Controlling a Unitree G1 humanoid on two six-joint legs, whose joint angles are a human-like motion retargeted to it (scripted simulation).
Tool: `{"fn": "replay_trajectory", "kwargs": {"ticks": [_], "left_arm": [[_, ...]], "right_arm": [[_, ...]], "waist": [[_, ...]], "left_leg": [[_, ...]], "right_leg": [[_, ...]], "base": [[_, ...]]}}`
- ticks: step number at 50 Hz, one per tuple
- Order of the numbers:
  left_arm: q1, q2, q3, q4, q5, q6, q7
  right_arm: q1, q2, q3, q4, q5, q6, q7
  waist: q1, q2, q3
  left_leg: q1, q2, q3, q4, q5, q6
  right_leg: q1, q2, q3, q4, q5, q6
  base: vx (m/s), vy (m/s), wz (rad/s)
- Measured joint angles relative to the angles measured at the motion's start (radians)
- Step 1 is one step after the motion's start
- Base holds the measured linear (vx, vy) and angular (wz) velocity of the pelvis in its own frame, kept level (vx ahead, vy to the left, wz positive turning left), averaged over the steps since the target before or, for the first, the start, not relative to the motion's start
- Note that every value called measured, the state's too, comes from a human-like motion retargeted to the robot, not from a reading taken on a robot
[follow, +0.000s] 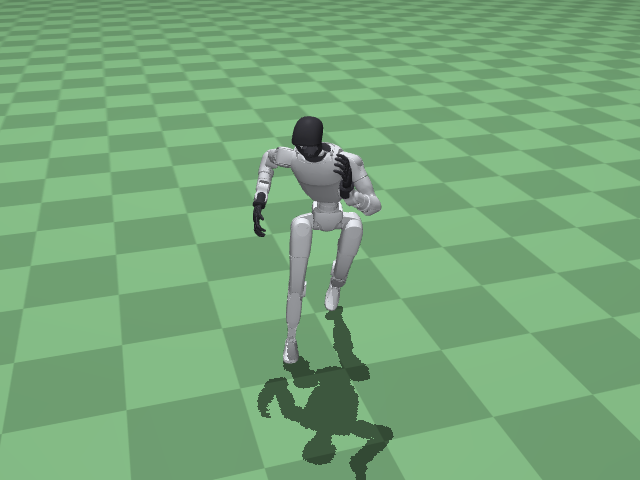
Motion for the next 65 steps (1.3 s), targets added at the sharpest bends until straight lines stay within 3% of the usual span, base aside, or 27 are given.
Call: {"fn": "replay_trajectory", "kwargs": {"ticks": [2, 3, 6, 9, 12, 15, 18, 20, 23, 25, 28, 30, 32, 35, 37, 40, 42, 45, 47, 50, 53, 55, 57, 60, 63, 65], "left_arm": [[0.161, -0.053, -0.053, -0.033, -0.079, 0.006, -0.111], [0.229, -0.081, -0.078, -0.022, -0.105, 0.017, -0.155], [0.507, -0.132, -0.165, 0.096, -0.133, 0.060, -0.242], [0.878, -0.137, -0.164, 0.185, -0.218, 0.063, -0.278], [1.205, -0.089, -0.050, 0.149, -0.352, 0.036, -0.311], [1.436, -0.019, 0.086, 0.090, -0.490, 0.022, -0.339], [1.548, 0.008, 0.218, 0.103, -0.377, 0.057, -0.410], [1.544, -0.018, 0.251, 0.109, -0.368, 0.070, -0.457], [1.413, -0.047, 0.179, 0.134, -0.282, 0.084, -0.499], [1.256, -0.076, 0.067, 0.176, -0.220, 0.091, -0.488], [0.914, -0.150, -0.105, 0.251, -0.130, 0.097, -0.382], [0.609, -0.265, -0.188, 0.230, -0.373, 0.031, -0.279], [0.328, -0.237, -0.134, 0.285, 0.014, 0.079, -0.282], [0.001, -0.230, -0.117, 0.267, 0.110, 0.056, -0.121], [-0.169, -0.168, -0.142, 0.270, 0.095, 0.037, 0.002], [-0.365, -0.058, -0.222, 0.310, -0.018, -0.009, 0.111], [-0.430, -0.013, -0.287, 0.346, -0.107, -0.029, 0.105], [-0.391, -0.029, -0.333, 0.339, -0.190, -0.034, 0.030], [-0.230, -0.062, -0.317, 0.281, -0.128, -0.010, -0.058], [0.146, -0.117, -0.277, 0.238, 0.019, 0.034, -0.138], [0.618, -0.217, -0.246, 0.288, -0.081, 0.034, -0.167], [0.915, -0.233, -0.208, 0.288, -0.198, 0.019, -0.192], [1.176, -0.142, -0.129, 0.217, -0.281, 0.005, -0.216], [1.445, 0.028, 0.033, 0.119, -0.339, -0.003, -0.293], [1.525, 0.113, 0.176, 0.072, -0.366, 0.018, -0.391], [1.476, 0.121, 0.223, 0.053, -0.404, 0.042, -0.445]], "right_arm": [[-0.032, 0.038, 0.042, 0.011, 0.080, 0.009, 0.071], [-0.083, 0.058, 0.079, 0.034, 0.099, 0.008, 0.045], [-0.306, 0.080, 0.202, 0.092, 0.121, -0.025, -0.080], [-0.599, 0.092, 0.261, 0.055, 0.059, -0.043, -0.153], [-0.857, 0.152, 0.274, -0.048, 0.085, -0.062, -0.183], [-0.968, 0.202, 0.280, -0.148, 0.117, -0.083, -0.213], [-1.007, 0.216, 0.284, -0.191, 0.097, -0.086, -0.183], [-0.993, 0.246, 0.301, -0.207, 0.092, -0.088, -0.153], [-0.866, 0.304, 0.358, -0.210, 0.091, -0.085, -0.102], [-0.754, 0.335, 0.404, -0.158, 0.100, -0.076, -0.065], [-0.566, 0.337, 0.451, -0.009, -0.006, -0.047, -0.134], [-0.457, 0.316, 0.464, 0.040, -0.027, -0.049, -0.186], [-0.300, 0.203, 0.393, -0.017, 0.061, -0.095, -0.086], [-0.118, 0.030, 0.287, -0.096, 0.208, -0.112, 0.039], [-0.054, -0.077, 0.219, -0.111, 0.249, -0.098, 0.081], [-0.003, -0.189, 0.139, -0.085, 0.303, -0.049, 0.128], [0.016, -0.207, 0.100, -0.049, 0.340, -0.001, 0.162], [-0.009, -0.162, 0.092, 0.000, 0.337, 0.045, 0.183], [-0.103, -0.106, 0.172, 0.041, 0.315, 0.036, 0.161], [-0.370, -0.018, 0.386, 0.156, 0.262, -0.016, 0.015], [-0.713, 0.140, 0.515, 0.260, 0.094, -0.027, -0.185], [-0.885, 0.259, 0.495, 0.232, -0.003, -0.022, -0.234], [-0.985, 0.364, 0.466, 0.140, 0.008, -0.030, -0.239], [-1.035, 0.403, 0.485, -0.023, 0.124, -0.049, -0.177], [-1.013, 0.368, 0.543, -0.142, 0.177, -0.031, -0.050], [-0.969, 0.341, 0.603, -0.214, 0.195, -0.022, 0.008]], "waist": [[0.041, -0.003, -0.044], [0.062, -0.002, -0.029], [0.161, -0.009, -0.006], [0.310, -0.077, -0.059], [0.487, -0.173, -0.093], [0.705, -0.291, -0.119], [0.835, -0.356, -0.115], [0.879, -0.355, -0.090], [0.869, -0.302, -0.042], [0.815, -0.284, -0.017], [0.705, -0.324, -0.032], [0.604, -0.330, -0.016], [0.468, -0.294, -0.047], [0.225, -0.201, -0.086], [0.067, -0.145, -0.088], [-0.118, -0.106, -0.087], [-0.178, -0.093, -0.085], [-0.159, -0.087, -0.071], [-0.100, -0.081, -0.037], [0.005, -0.055, 0.011], [0.169, -0.072, -0.003], [0.315, -0.124, -0.042], [0.488, -0.217, -0.102], [0.711, -0.355, -0.168], [0.859, -0.441, -0.169], [0.947, -0.439, -0.131]], "left_leg": [[-0.094, 0.032, 0.097, 0.211, 0.041, -0.009], [-0.133, 0.045, 0.132, 0.327, 0.025, 0.010], [-0.299, 0.086, 0.230, 0.672, -0.128, 0.094], [-0.504, 0.127, 0.362, 0.857, -0.237, 0.178], [-0.646, 0.145, 0.483, 0.778, -0.279, 0.221], [-0.705, 0.158, 0.610, 0.483, -0.261, 0.227], [-0.658, 0.169, 0.705, 0.025, -0.227, 0.175], [-0.580, 0.179, 0.733, -0.263, -0.237, 0.108], [-0.493, 0.212, 0.718, -0.330, -0.179, 0.056], [-0.471, 0.213, 0.657, -0.176, -0.229, 0.102], [-0.539, 0.198, 0.596, 0.153, -0.437, 0.209], [-0.454, 0.140, 0.545, 0.057, -0.447, 0.230], [-0.389, 0.131, 0.480, -0.029, -0.426, 0.198], [-0.285, 0.173, 0.363, -0.166, -0.339, 0.136], [-0.223, 0.210, 0.305, -0.243, -0.257, 0.091], [-0.129, 0.234, 0.254, -0.329, -0.152, 0.030], [-0.054, 0.250, 0.229, -0.357, -0.110, 0.014], [0.024, 0.265, 0.227, -0.261, -0.070, 0.085], [-0.001, 0.295, 0.248, 0.004, -0.037, 0.133], [-0.139, 0.283, 0.191, 0.485, 0.012, 0.135], [-0.339, 0.192, 0.215, 0.812, -0.137, 0.147], [-0.479, 0.200, 0.326, 0.905, -0.220, 0.191], [-0.600, 0.228, 0.451, 0.870, -0.278, 0.230], [-0.708, 0.229, 0.595, 0.621, -0.302, 0.252], [-0.675, 0.190, 0.689, 0.158, -0.249, 0.198], [-0.587, 0.181, 0.728, -0.157, -0.220, 0.124]], "right_leg": [[-0.039, -0.018, -0.025, 0.204, -0.122, -0.034], [-0.003, -0.023, -0.036, 0.230, -0.172, -0.064], [0.046, -0.045, -0.063, 0.373, -0.311, -0.109], [0.047, -0.082, -0.035, 0.475, -0.371, -0.114], [0.157, -0.107, 0.013, 0.321, -0.267, -0.097], [0.220, -0.155, 0.098, 0.215, -0.043, -0.071], [0.318, -0.174, 0.154, 0.098, 0.197, -0.002], [0.430, -0.156, 0.185, 0.034, 0.298, 0.039], [0.585, -0.106, 0.178, 0.095, 0.317, 0.014], [0.591, -0.103, 0.097, 0.305, 0.223, -0.025], [0.364, -0.175, 0.019, 0.809, 0.043, -0.047], [0.237, -0.179, 0.014, 0.963, -0.065, -0.118], [0.103, -0.144, -0.006, 1.000, -0.112, -0.118], [-0.037, -0.075, -0.080, 0.835, -0.116, -0.089], [-0.082, -0.055, -0.139, 0.598, -0.090, -0.063], [-0.103, -0.064, -0.188, 0.181, -0.047, -0.002], [-0.108, -0.079, -0.218, 0.019, -0.061, 0.031], [-0.081, -0.084, -0.249, 0.033, -0.016, 0.017], [-0.039, -0.053, -0.216, 0.186, -0.115, -0.050], [-0.009, 0.016, -0.137, 0.421, -0.314, -0.136], [0.019, 0.032, -0.044, 0.514, -0.428, -0.143], [0.061, 0.012, 0.020, 0.489, -0.455, -0.132], [0.117, -0.034, 0.077, 0.405, -0.396, -0.107], [0.242, -0.126, 0.109, 0.233, -0.176, -0.063], [0.425, -0.171, 0.090, 0.065, 0.131, -0.024], [0.579, -0.150, 0.095, -0.013, 0.295, 0.007]], "base": [[1.08, -0.21, 0.85], [1.01, -0.22, 0.83], [0.99, -0.20, 0.59], [1.06, -0.15, -0.18], [1.12, -0.04, -0.77], [1.21, 0.11, -1.10], [1.26, 0.24, -0.70], [1.31, 0.32, -0.27], [1.32, 0.35, 0.65], [1.30, 0.31, 1.39], [1.21, 0.19, 1.42], [1.00, 0.12, 1.63], [1.05, 0.01, 1.77], [1.09, -0.12, 1.87], [1.11, -0.27, 1.73], [1.15, -0.41, 1.41], [1.20, -0.51, 0.81], [1.24, -0.55, -0.20], [1.29, -0.56, -1.04], [1.29, -0.44, -1.55], [1.32, -0.23, -1.95], [1.42, -0.14, -1.84], [1.53, -0.05, -1.42], [1.64, 0.11, -0.46], [1.70, 0.19, 0.23], [1.73, 0.18, 0.11]]}}
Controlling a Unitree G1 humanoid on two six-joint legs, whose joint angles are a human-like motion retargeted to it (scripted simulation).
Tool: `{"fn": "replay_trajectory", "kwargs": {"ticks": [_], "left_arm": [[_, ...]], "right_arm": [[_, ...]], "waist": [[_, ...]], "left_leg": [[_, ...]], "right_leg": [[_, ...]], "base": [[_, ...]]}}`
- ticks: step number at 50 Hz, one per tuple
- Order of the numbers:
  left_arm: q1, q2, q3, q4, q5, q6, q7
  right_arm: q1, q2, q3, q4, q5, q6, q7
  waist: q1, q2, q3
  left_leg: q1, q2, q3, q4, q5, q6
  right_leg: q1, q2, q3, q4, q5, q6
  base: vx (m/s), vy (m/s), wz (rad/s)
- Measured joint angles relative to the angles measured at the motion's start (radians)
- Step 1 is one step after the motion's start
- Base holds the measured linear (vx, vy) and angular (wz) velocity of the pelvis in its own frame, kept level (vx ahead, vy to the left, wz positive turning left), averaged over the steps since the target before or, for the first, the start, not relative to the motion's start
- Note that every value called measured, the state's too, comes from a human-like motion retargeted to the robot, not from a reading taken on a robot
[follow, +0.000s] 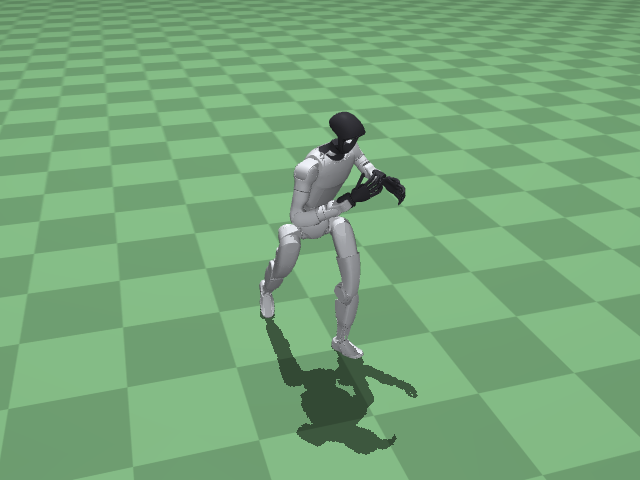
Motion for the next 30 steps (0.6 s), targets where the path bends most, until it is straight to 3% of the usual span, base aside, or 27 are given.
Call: {"fn": "replay_trajectory", "kwargs": {"ticks": [2, 3, 5, 7, 10, 12, 15, 18, 20, 22, 24, 25, 27, 30], "left_arm": [[-0.134, -0.025, 0.005, -0.010, -0.001, 0.020, -0.035], [-0.219, -0.045, 0.000, -0.009, 0.023, 0.024, -0.044], [-0.414, -0.091, -0.026, 0.022, 0.128, 0.016, -0.032], [-0.647, -0.153, -0.109, 0.145, 0.246, 0.031, 0.029], [-0.995, -0.258, -0.214, 0.370, 0.376, 0.171, 0.068], [-1.156, -0.300, -0.250, 0.395, 0.487, 0.211, 0.068], [-1.256, -0.307, -0.320, 0.282, 0.496, 0.151, 0.126], [-1.222, -0.262, -0.417, 0.125, 0.284, 0.088, 0.087], [-1.144, -0.226, -0.447, 0.011, 0.174, 0.079, -0.047], [-1.012, -0.205, -0.416, -0.102, 0.090, 0.094, -0.238], [-0.840, -0.210, -0.369, -0.178, -0.041, 0.123, -0.378], [-0.740, -0.218, -0.361, -0.193, -0.120, 0.140, -0.415], [-0.570, -0.237, -0.375, -0.126, -0.265, 0.164, -0.358], [-0.432, -0.263, -0.400, 0.112, -0.205, 0.117, -0.072]], "right_arm": [[0.062, -0.029, 0.054, -0.052, 0.047, 0.002, 0.061], [0.099, -0.041, 0.068, -0.060, 0.085, 0.005, 0.103], [0.189, -0.041, 0.069, -0.027, 0.159, 0.014, 0.169], [0.309, -0.015, 0.057, 0.094, 0.120, -0.001, 0.118], [0.507, 0.004, -0.019, 0.279, -0.050, -0.019, -0.075], [0.650, -0.063, -0.148, 0.258, -0.029, -0.034, -0.078], [0.833, -0.274, -0.342, 0.130, 0.177, -0.039, 0.059], [0.867, -0.491, -0.476, 0.074, 0.232, 0.014, 0.209], [0.799, -0.618, -0.527, 0.061, 0.165, 0.042, 0.289], [0.644, -0.728, -0.529, 0.057, 0.055, 0.047, 0.310], [0.416, -0.806, -0.453, 0.075, -0.049, 0.036, 0.234], [0.300, -0.830, -0.394, 0.094, -0.089, 0.027, 0.165], [0.067, -0.829, -0.279, 0.199, -0.130, 0.013, -0.009], [-0.306, -0.736, -0.165, 0.517, -0.259, 0.047, -0.275]], "waist": [[0.067, 0.036, 0.063], [0.083, 0.049, 0.099], [0.086, 0.063, 0.175], [0.061, 0.043, 0.210], [-0.047, -0.016, 0.215], [-0.194, 0.006, 0.201], [-0.465, 0.116, 0.141], [-0.690, 0.259, 0.079], [-0.804, 0.361, 0.066], [-0.920, 0.423, 0.119], [-1.016, 0.435, 0.210], [-1.034, 0.437, 0.230], [-0.952, 0.495, 0.230], [-0.759, 0.565, 0.230]], "left_leg": [[0.077, 0.007, -0.032, -0.113, 0.036, -0.042], [0.103, 0.009, -0.071, -0.068, 0.024, -0.031], [0.151, 0.018, -0.151, 0.145, -0.132, 0.012], [0.176, 0.023, -0.201, 0.316, -0.278, 0.047], [0.210, 0.007, -0.257, 0.384, -0.378, 0.081], [0.269, 0.033, -0.314, 0.342, -0.395, 0.056], [0.359, 0.127, -0.388, 0.240, -0.355, 0.004], [0.442, 0.243, -0.410, 0.134, -0.193, -0.047], [0.511, 0.328, -0.397, 0.080, -0.038, -0.102], [0.625, 0.376, -0.389, 0.046, 0.116, -0.161], [0.715, 0.354, -0.467, 0.133, 0.186, -0.178], [0.713, 0.320, -0.532, 0.243, 0.183, -0.172], [0.549, 0.265, -0.587, 0.659, 0.093, -0.138], [0.164, 0.282, -0.476, 1.258, -0.112, 0.008]], "right_leg": [[0.132, 0.034, 0.014, 0.014, 0.065, -0.008], [0.171, 0.047, 0.013, 0.069, 0.056, -0.021], [0.181, 0.071, -0.008, 0.301, -0.012, -0.024], [0.045, 0.076, -0.040, 0.667, -0.128, -0.045], [-0.274, 0.032, -0.114, 1.153, -0.401, -0.143], [-0.482, 0.012, -0.193, 1.331, -0.536, -0.175], [-0.821, -0.008, -0.291, 1.412, -0.642, -0.146], [-1.152, -0.038, -0.307, 1.254, -0.586, -0.073], [-1.283, -0.065, -0.325, 1.039, -0.520, -0.041], [-1.261, -0.139, -0.381, 0.769, -0.414, -0.024], [-1.164, -0.167, -0.365, 0.593, -0.258, 0.004], [-1.139, -0.154, -0.323, 0.577, -0.208, 0.002], [-1.193, -0.074, -0.273, 0.781, -0.362, -0.090], [-1.266, 0.023, -0.247, 0.978, -0.520, -0.164]], "base": [[1.73, 0.17, 0.25], [1.72, 0.14, 0.68], [1.70, 0.10, 1.03], [1.62, 0.00, 1.18], [1.50, -0.12, 1.46], [1.46, -0.24, 1.76], [1.51, -0.38, 1.49], [1.60, -0.54, 0.78], [1.68, -0.65, 0.31], [1.75, -0.68, 0.58], [1.79, -0.72, 0.45], [1.73, -0.74, -0.62], [1.59, -0.67, -1.67], [1.33, -0.45, -2.02]]}}
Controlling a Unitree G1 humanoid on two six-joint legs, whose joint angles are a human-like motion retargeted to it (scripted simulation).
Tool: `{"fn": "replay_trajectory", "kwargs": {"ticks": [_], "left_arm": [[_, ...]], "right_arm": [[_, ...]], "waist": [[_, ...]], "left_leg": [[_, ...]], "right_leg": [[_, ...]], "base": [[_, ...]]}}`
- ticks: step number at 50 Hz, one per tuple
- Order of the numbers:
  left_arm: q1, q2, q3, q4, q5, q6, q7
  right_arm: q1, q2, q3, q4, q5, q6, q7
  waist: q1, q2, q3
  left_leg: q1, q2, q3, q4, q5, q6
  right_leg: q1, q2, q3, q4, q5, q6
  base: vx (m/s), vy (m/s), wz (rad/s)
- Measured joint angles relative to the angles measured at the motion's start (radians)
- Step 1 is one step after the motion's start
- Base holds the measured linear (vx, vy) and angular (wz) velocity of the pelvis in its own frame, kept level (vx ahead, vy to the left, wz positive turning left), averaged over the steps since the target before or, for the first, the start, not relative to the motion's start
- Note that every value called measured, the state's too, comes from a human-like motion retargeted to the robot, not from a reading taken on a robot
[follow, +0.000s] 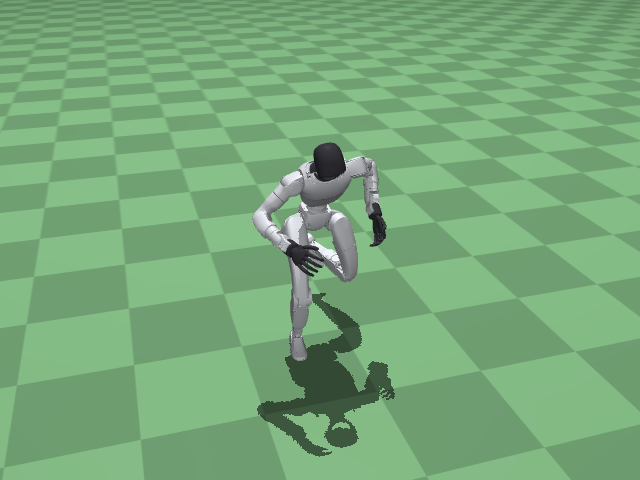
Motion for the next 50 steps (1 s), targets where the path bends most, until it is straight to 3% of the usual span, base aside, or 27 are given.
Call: {"fn": "replay_trajectory", "kwargs": {"ticks": [2, 3, 5, 7, 10, 12, 15, 17, 18, 20, 22, 23, 25, 28, 30, 33, 37, 40, 44, 48, 50], "left_arm": [[0.034, -0.024, -0.026, 0.189, 0.094, -0.020, 0.253], [0.051, -0.043, -0.039, 0.275, 0.088, -0.020, 0.348], [0.091, -0.068, -0.035, 0.423, -0.012, 0.006, 0.424], [0.147, -0.043, 0.017, 0.517, -0.108, 0.073, 0.356], [0.233, 0.003, 0.101, 0.592, -0.029, 0.134, 0.215], [0.286, -0.005, 0.156, 0.624, 0.087, 0.124, 0.152], [0.349, -0.051, 0.246, 0.690, 0.159, 0.124, 0.091], [0.348, -0.106, 0.323, 0.734, 0.193, 0.154, 0.059], [0.323, -0.123, 0.357, 0.758, 0.146, 0.164, 0.087], [0.280, -0.153, 0.422, 0.801, 0.110, 0.159, 0.142], [0.211, -0.154, 0.418, 0.860, 0.036, 0.098, 0.272], [0.135, -0.132, 0.383, 0.903, -0.036, 0.059, 0.345], [-0.053, -0.070, 0.284, 0.999, -0.138, 0.020, 0.442], [-0.398, 0.007, 0.110, 1.052, -0.098, 0.068, 0.418], [-0.574, 0.037, 0.010, 0.955, 0.018, 0.068, 0.344], [-0.752, 0.101, -0.127, 0.684, 0.154, 0.001, 0.222], [-0.884, 0.076, -0.216, 0.325, 0.143, -0.060, 0.152], [-0.908, -0.034, -0.219, 0.130, 0.039, -0.065, 0.124], [-0.954, -0.154, -0.232, -0.041, 0.086, -0.042, 0.096], [-0.904, -0.192, -0.176, -0.189, 0.215, -0.035, 0.065], [-0.823, -0.216, -0.162, -0.234, 0.227, -0.035, 0.063]], "right_arm": [[-0.225, 0.163, -0.010, 0.246, -0.147, 0.080, -0.242], [-0.304, 0.278, -0.058, 0.332, -0.156, 0.104, -0.364], [-0.384, 0.558, -0.202, 0.374, -0.005, 0.047, -0.563], [-0.339, 0.798, -0.257, 0.307, 0.179, -0.052, -0.603], [-0.144, 0.943, -0.140, 0.233, 0.160, -0.047, -0.384], [0.025, 0.922, -0.042, 0.178, -0.076, -0.005, -0.234], [0.317, 0.865, 0.062, 0.057, -0.323, 0.007, -0.059], [0.502, 0.829, 0.065, -0.024, -0.258, -0.008, 0.076], [0.550, 0.803, 0.068, -0.035, -0.185, -0.011, 0.113], [0.648, 0.746, 0.055, -0.066, -0.048, -0.020, 0.166], [0.742, 0.671, 0.030, -0.113, 0.077, -0.014, 0.159], [0.755, 0.640, 0.029, -0.113, 0.134, -0.013, 0.124], [0.761, 0.600, 0.055, -0.075, 0.192, -0.023, 0.011], [0.630, 0.541, 0.117, 0.067, 0.134, -0.010, -0.152], [0.513, 0.501, 0.121, 0.099, 0.063, -0.012, -0.185], [0.446, 0.516, 0.053, -0.011, 0.099, -0.081, -0.121], [0.519, 0.604, 0.008, -0.186, 0.243, -0.106, -0.009], [0.666, 0.629, -0.066, -0.283, 0.235, -0.073, 0.064], [0.851, 0.637, -0.228, -0.352, 0.111, -0.023, 0.198], [0.898, 0.596, -0.286, -0.345, 0.184, 0.024, 0.324], [0.852, 0.577, -0.239, -0.274, 0.293, 0.035, 0.322]], "waist": [[0.112, 0.005, 0.000], [0.159, 0.003, 0.000], [0.236, -0.019, 0.000], [0.285, -0.077, 0.000], [0.325, -0.184, 0.000], [0.394, -0.232, 0.000], [0.522, -0.259, 0.000], [0.521, -0.249, 0.000], [0.502, -0.294, 0.000], [0.452, -0.347, 0.000], [0.376, -0.402, 0.000], [0.335, -0.440, 0.000], [0.271, -0.471, 0.000], [0.239, -0.393, 0.000], [0.215, -0.337, 0.000], [0.159, -0.297, 0.000], [0.060, -0.288, 0.000], [-0.018, -0.288, 0.000], [-0.049, -0.289, -0.025], [-0.048, -0.300, -0.083], [-0.020, -0.288, -0.090]], "left_leg": [[-0.275, -0.022, 0.095, 0.191, -0.082, 0.108], [-0.417, -0.068, 0.123, 0.218, -0.079, 0.121], [-0.687, -0.184, 0.141, 0.146, -0.029, 0.076], [-0.856, -0.248, 0.147, -0.086, 0.018, 0.045], [-0.888, -0.217, 0.265, -0.636, 0.119, 0.097], [-0.764, -0.176, 0.379, -1.121, 0.155, 0.066], [-0.570, -0.112, 0.383, -1.618, 0.146, -0.087], [-0.532, -0.058, 0.345, -1.558, 0.087, -0.058], [-0.500, -0.073, 0.391, -1.557, 0.178, -0.053], [-0.495, -0.050, 0.455, -1.407, 0.440, 0.000], [-0.601, -0.039, 0.421, -1.012, 0.364, 0.050], [-0.614, -0.084, 0.409, -0.915, 0.266, 0.072], [-0.620, -0.147, 0.397, -0.773, 0.158, 0.066], [-0.585, -0.185, 0.325, -0.705, 0.081, 0.068], [-0.542, -0.201, 0.281, -0.699, 0.050, 0.050], [-0.435, -0.257, 0.225, -0.744, 0.038, 0.041], [-0.266, -0.366, 0.152, -0.786, 0.065, 0.050], [-0.118, -0.455, 0.059, -0.777, 0.049, 0.058], [-0.021, -0.478, 0.006, -0.619, 0.028, 0.063], [-0.014, -0.396, 0.069, -0.367, 0.006, 0.065], [-0.017, -0.300, 0.103, -0.245, -0.012, 0.079]], "right_leg": [[-0.015, 0.036, 0.041, 0.044, -0.027, -0.027], [-0.016, 0.052, 0.062, 0.061, -0.026, -0.039], [0.003, 0.080, 0.103, 0.077, -0.005, -0.056], [0.068, 0.092, 0.143, 0.063, 0.029, -0.057], [0.206, 0.079, 0.193, 0.022, 0.110, -0.031], [0.339, 0.116, 0.245, -0.027, 0.175, 0.010], [0.604, 0.195, 0.363, -0.096, 0.264, 0.098], [0.752, 0.221, 0.420, -0.102, 0.339, 0.123], [0.768, 0.196, 0.467, -0.044, 0.367, 0.161], [0.798, 0.168, 0.493, 0.078, 0.388, 0.145], [0.780, 0.066, 0.444, 0.224, 0.265, 0.074], [0.729, 0.003, 0.422, 0.307, 0.180, 0.060], [0.617, -0.068, 0.387, 0.432, 0.020, 0.011], [0.420, -0.037, 0.314, 0.459, -0.153, -0.082], [0.307, 0.030, 0.287, 0.357, -0.166, -0.085], [0.239, 0.104, 0.282, 0.011, -0.051, -0.017], [0.361, 0.062, 0.232, -0.614, 0.236, 0.053], [0.517, 0.042, 0.303, -0.942, 0.259, 0.148], [0.660, 0.019, 0.414, -1.016, 0.205, 0.206], [0.755, -0.016, 0.273, -0.923, 0.327, 0.197], [0.692, 0.015, 0.224, -0.675, 0.212, 0.231]], "base": [[1.23, -0.24, -1.63], [1.25, -0.13, -1.50], [1.30, -0.04, -1.37], [1.40, 0.01, -0.95], [1.52, 0.08, -0.67], [1.71, 0.22, -1.84], [1.87, 0.46, -2.17], [1.82, 0.60, -0.54], [1.67, 0.62, 0.08], [1.62, 0.56, 0.39], [1.45, 0.49, 1.11], [1.17, 0.41, 1.63], [0.99, 0.32, 1.73], [0.84, 0.22, 1.21], [0.75, 0.12, 0.96], [0.74, 0.05, 1.15], [0.81, -0.05, 1.63], [0.92, -0.18, 2.12], [0.88, -0.30, 1.85], [0.76, -0.35, 1.28], [0.59, -0.28, 0.53]]}}
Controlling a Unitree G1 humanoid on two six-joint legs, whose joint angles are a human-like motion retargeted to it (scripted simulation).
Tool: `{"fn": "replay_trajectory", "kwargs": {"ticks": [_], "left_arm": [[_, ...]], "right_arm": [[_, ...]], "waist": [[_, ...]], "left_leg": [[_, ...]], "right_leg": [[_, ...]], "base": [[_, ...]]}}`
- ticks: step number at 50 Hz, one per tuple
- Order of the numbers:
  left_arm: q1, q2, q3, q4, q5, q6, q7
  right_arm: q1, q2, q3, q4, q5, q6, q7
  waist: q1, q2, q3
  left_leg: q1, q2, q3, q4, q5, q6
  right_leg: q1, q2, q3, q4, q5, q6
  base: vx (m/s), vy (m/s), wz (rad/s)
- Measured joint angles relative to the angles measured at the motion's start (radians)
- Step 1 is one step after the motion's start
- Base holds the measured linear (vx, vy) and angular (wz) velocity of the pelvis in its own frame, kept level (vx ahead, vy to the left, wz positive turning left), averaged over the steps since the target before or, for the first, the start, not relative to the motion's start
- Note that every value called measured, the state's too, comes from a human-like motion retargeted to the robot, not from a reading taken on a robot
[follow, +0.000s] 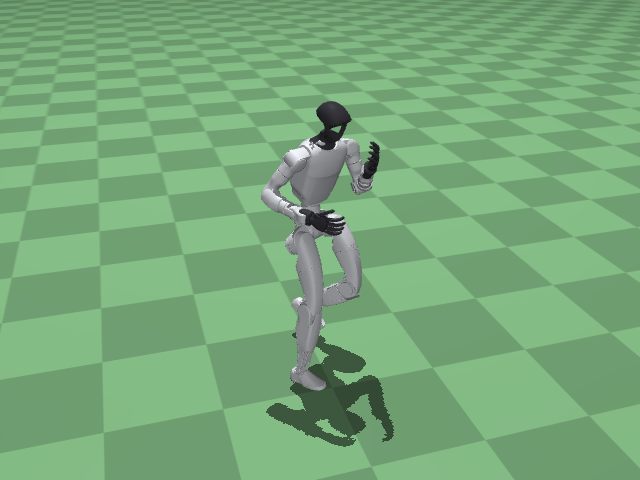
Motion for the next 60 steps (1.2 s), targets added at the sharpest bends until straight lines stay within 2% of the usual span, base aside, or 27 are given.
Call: {"fn": "replay_trajectory", "kwargs": {"ticks": [3, 5, 7, 8, 9, 10, 13, 15, 17, 18, 20, 22, 25, 27, 29, 33, 37, 40, 43, 45, 47, 48, 50, 52, 55, 57, 60], "left_arm": [[0.165, -0.030, -0.046, 0.070, -0.011, -0.034, 0.122], [0.281, -0.019, -0.052, 0.150, -0.033, -0.052, 0.211], [0.423, -0.011, -0.045, 0.143, -0.232, -0.116, 0.228], [0.504, 0.049, -0.010, 0.143, -0.156, -0.135, 0.171], [0.573, 0.088, 0.019, 0.136, -0.166, -0.130, 0.169], [0.637, 0.117, 0.045, 0.127, -0.221, -0.112, 0.194], [0.785, 0.240, 0.172, 0.042, -0.322, -0.104, 0.074], [0.855, 0.254, 0.234, 0.034, -0.432, -0.066, 0.012], [0.861, 0.257, 0.283, 0.106, -0.289, -0.070, 0.133], [0.851, 0.246, 0.279, 0.111, -0.306, -0.022, 0.000], [0.812, 0.210, 0.285, 0.168, -0.317, 0.012, -0.055], [0.745, 0.165, 0.284, 0.249, -0.181, 0.006, -0.007], [0.602, 0.080, 0.247, 0.366, -0.064, 0.007, 0.098], [0.458, 0.031, 0.193, 0.431, 0.002, -0.006, 0.194], [0.305, 0.001, 0.154, 0.449, 0.043, -0.031, 0.278], [0.039, 0.035, 0.186, 0.344, 0.128, -0.032, 0.248], [-0.171, 0.143, 0.251, 0.222, 0.291, -0.075, 0.298], [-0.231, 0.187, 0.280, 0.189, 0.346, -0.102, 0.354], [-0.232, 0.188, 0.283, 0.200, 0.323, -0.121, 0.372], [-0.185, 0.192, 0.258, 0.196, 0.295, -0.131, 0.346], [-0.070, 0.220, 0.215, 0.171, 0.245, -0.136, 0.270], [0.004, 0.244, 0.191, 0.166, 0.221, -0.132, 0.232], [0.164, 0.287, 0.132, 0.206, 0.203, -0.104, 0.200], [0.346, 0.302, 0.075, 0.303, 0.211, -0.056, 0.190], [0.663, 0.310, 0.075, 0.390, 0.217, -0.041, 0.156], [0.870, 0.337, 0.140, 0.352, 0.159, -0.068, 0.140], [1.100, 0.381, 0.260, 0.273, 0.082, -0.086, 0.118]], "right_arm": [[-0.197, 0.009, 0.150, 0.132, -0.006, 0.000, -0.083], [-0.355, 0.038, 0.240, 0.139, -0.100, -0.001, -0.155], [-0.464, 0.108, 0.279, 0.069, -0.163, -0.006, -0.213], [-0.489, 0.145, 0.278, 0.021, -0.192, -0.028, -0.215], [-0.507, 0.183, 0.278, -0.029, -0.197, -0.041, -0.231], [-0.522, 0.220, 0.278, -0.079, -0.190, -0.049, -0.255], [-0.524, 0.296, 0.291, -0.197, -0.136, -0.122, -0.242], [-0.493, 0.311, 0.315, -0.240, -0.086, -0.130, -0.185], [-0.447, 0.296, 0.344, -0.254, -0.028, -0.108, -0.134], [-0.424, 0.287, 0.363, -0.250, 0.004, -0.095, -0.091], [-0.370, 0.263, 0.406, -0.227, 0.080, -0.080, -0.067], [-0.306, 0.221, 0.446, -0.195, 0.191, -0.086, -0.056], [-0.210, 0.169, 0.470, -0.111, 0.304, -0.078, -0.050], [-0.161, 0.147, 0.441, 0.008, 0.185, -0.079, -0.112], [-0.101, 0.147, 0.411, 0.116, 0.160, -0.110, -0.272], [0.074, 0.073, 0.234, 0.176, 0.000, -0.124, -0.345], [0.244, -0.031, 0.060, 0.133, -0.069, -0.125, -0.237], [0.340, -0.114, 0.008, 0.113, -0.089, -0.117, -0.163], [0.367, -0.177, -0.005, 0.131, -0.081, -0.086, -0.083], [0.350, -0.182, 0.008, 0.153, -0.031, -0.053, -0.035], [0.278, -0.157, 0.054, 0.184, 0.018, -0.029, -0.025], [0.226, -0.138, 0.088, 0.201, 0.031, -0.029, -0.047], [0.098, -0.104, 0.157, 0.239, 0.045, -0.044, -0.133], [-0.055, -0.098, 0.208, 0.260, 0.022, -0.062, -0.224], [-0.300, -0.091, 0.239, 0.220, -0.041, -0.086, -0.296], [-0.411, -0.043, 0.218, 0.131, -0.044, -0.112, -0.314], [-0.481, 0.059, 0.179, -0.035, -0.003, -0.161, -0.315]], "waist": [[0.037, 0.002, 0.019], [0.042, 0.013, 0.056], [0.092, 0.009, 0.039], [0.130, 0.005, 0.009], [0.170, -0.003, -0.022], [0.211, -0.014, -0.052], [0.305, -0.101, -0.132], [0.339, -0.145, -0.177], [0.342, -0.163, -0.203], [0.336, -0.165, -0.211], [0.316, -0.156, -0.218], [0.291, -0.132, -0.204], [0.279, -0.102, -0.149], [0.275, -0.087, -0.095], [0.258, -0.055, -0.039], [0.185, 0.048, 0.022], [0.057, 0.132, 0.046], [-0.061, 0.185, 0.014], [-0.132, 0.198, -0.033], [-0.154, 0.186, -0.051], [-0.142, 0.145, -0.048], [-0.124, 0.123, -0.043], [-0.077, 0.101, -0.028], [-0.020, 0.096, -0.018], [0.087, 0.063, -0.044], [0.196, 0.004, -0.072], [0.402, -0.098, -0.098]], "left_leg": [[-0.023, 0.131, 0.058, 0.136, 0.010, 0.051], [-0.006, 0.195, 0.071, 0.164, 0.011, 0.074], [0.002, 0.210, 0.088, 0.142, -0.040, 0.057], [0.006, 0.222, 0.103, 0.109, -0.080, 0.014], [0.009, 0.237, 0.137, 0.061, -0.115, 0.007], [0.010, 0.254, 0.180, 0.005, -0.146, 0.017], [0.035, 0.266, 0.396, -0.272, -0.209, 0.082], [0.053, 0.230, 0.506, -0.502, -0.207, 0.062], [0.068, 0.181, 0.601, -0.728, -0.138, 0.039], [0.081, 0.160, 0.668, -0.822, -0.094, 0.027], [0.101, 0.120, 0.774, -0.918, -0.069, 0.028], [0.102, 0.080, 0.715, -0.914, -0.130, 0.023], [0.063, 0.034, 0.479, -0.793, -0.247, 0.033], [0.026, -0.001, 0.377, -0.687, -0.288, 0.054], [0.024, -0.047, 0.273, -0.633, -0.308, 0.051], [0.121, -0.122, 0.035, -0.699, -0.288, 0.017], [0.261, -0.120, -0.159, -0.867, -0.121, -0.079], [0.341, -0.086, -0.276, -0.991, 0.062, -0.169], [0.414, -0.096, -0.340, -1.080, 0.226, -0.226], [0.475, -0.108, -0.350, -1.108, 0.299, -0.241], [0.490, -0.115, -0.278, -1.010, 0.323, -0.226], [0.463, -0.111, -0.223, -0.898, 0.321, -0.213], [0.353, -0.083, -0.137, -0.598, 0.274, -0.181], [0.214, -0.056, -0.095, -0.320, 0.176, -0.128], [-0.006, -0.025, -0.021, -0.080, 0.072, -0.044], [-0.122, -0.021, 0.049, -0.088, 0.042, -0.004], [-0.218, -0.030, 0.170, -0.312, 0.030, 0.021]], "right_leg": [[-0.075, 0.011, -0.054, 0.280, -0.133, -0.081], [0.002, 0.013, -0.121, 0.272, -0.175, -0.153], [0.038, -0.007, -0.171, 0.284, -0.198, -0.183], [0.057, -0.013, -0.198, 0.265, -0.196, -0.191], [0.077, -0.025, -0.227, 0.235, -0.187, -0.193], [0.098, -0.041, -0.258, 0.199, -0.173, -0.193], [0.158, -0.117, -0.363, 0.052, -0.057, -0.169], [0.206, -0.151, -0.428, -0.034, 0.052, -0.159], [0.252, -0.164, -0.464, -0.074, 0.150, -0.151], [0.270, -0.165, -0.469, -0.075, 0.185, -0.149], [0.292, -0.163, -0.440, -0.021, 0.211, -0.148], [0.270, -0.148, -0.319, 0.145, 0.175, -0.132], [0.187, -0.069, -0.069, 0.483, 0.052, -0.089], [0.117, -0.041, -0.002, 0.706, -0.037, -0.102], [0.061, -0.020, 0.020, 0.872, -0.096, -0.134], [-0.050, 0.050, 0.031, 0.991, -0.188, -0.194], [-0.150, 0.139, 0.016, 0.779, -0.201, -0.210], [-0.155, 0.169, -0.064, 0.387, -0.144, -0.180], [-0.109, 0.143, -0.195, -0.074, -0.070, -0.115], [-0.075, 0.142, -0.249, -0.266, -0.044, -0.058], [-0.038, 0.135, -0.229, -0.271, -0.019, -0.065], [-0.026, 0.127, -0.218, -0.220, -0.049, -0.099], [-0.026, 0.110, -0.214, -0.065, -0.171, -0.173], [-0.025, 0.092, -0.225, 0.069, -0.263, -0.209], [0.001, 0.063, -0.215, 0.141, -0.316, -0.205], [0.041, 0.042, -0.181, 0.099, -0.287, -0.182], [0.121, 0.004, -0.120, -0.024, -0.161, -0.152]], "base": [[0.43, -0.22, 0.66], [0.31, -0.13, 1.38], [0.31, -0.06, 1.38], [0.31, -0.01, 1.35], [0.31, 0.02, 1.43], [0.29, 0.09, 1.75], [0.26, 0.22, 2.30], [0.24, 0.35, 2.86], [0.24, 0.42, 3.43], [0.25, 0.43, 3.82], [0.27, 0.42, 4.02], [0.31, 0.38, 3.95], [0.34, 0.29, 3.56], [0.33, 0.26, 3.55], [0.38, 0.26, 3.71], [0.52, 0.23, 3.32], [0.70, 0.14, 2.72], [0.86, 0.04, 2.53], [0.96, -0.09, 1.94], [1.02, -0.18, 1.41], [1.01, -0.25, 0.77], [0.99, -0.28, 0.42], [0.96, -0.26, 0.35], [0.94, -0.19, 0.39], [0.96, -0.15, 0.11], [1.02, -0.12, -0.38], [1.09, -0.03, -0.76]]}}
